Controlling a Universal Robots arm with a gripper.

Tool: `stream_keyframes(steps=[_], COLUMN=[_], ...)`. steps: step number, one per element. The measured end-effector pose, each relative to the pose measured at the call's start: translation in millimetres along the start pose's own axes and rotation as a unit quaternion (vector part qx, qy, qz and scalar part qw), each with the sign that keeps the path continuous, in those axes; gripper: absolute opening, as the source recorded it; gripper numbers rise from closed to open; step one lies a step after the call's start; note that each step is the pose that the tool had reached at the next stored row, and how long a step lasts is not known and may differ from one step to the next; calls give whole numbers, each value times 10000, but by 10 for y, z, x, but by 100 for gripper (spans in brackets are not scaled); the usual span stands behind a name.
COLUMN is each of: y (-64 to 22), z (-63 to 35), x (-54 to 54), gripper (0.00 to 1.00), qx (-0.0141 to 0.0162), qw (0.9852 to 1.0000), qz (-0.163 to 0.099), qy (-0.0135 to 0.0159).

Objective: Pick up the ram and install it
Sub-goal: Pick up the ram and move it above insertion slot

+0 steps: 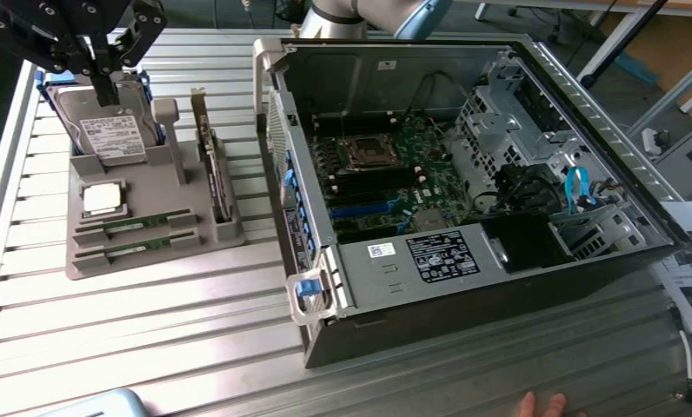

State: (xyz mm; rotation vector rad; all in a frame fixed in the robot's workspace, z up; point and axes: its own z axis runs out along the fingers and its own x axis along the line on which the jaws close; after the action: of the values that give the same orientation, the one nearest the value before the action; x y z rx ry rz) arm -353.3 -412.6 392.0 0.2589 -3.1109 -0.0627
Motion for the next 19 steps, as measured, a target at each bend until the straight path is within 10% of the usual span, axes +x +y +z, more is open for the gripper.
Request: stream_keyframes(steps=[19], y=[0], z=[0], x=[0], gripper=[11], qx=[2], qw=[9959], qz=[-902], qy=[100])
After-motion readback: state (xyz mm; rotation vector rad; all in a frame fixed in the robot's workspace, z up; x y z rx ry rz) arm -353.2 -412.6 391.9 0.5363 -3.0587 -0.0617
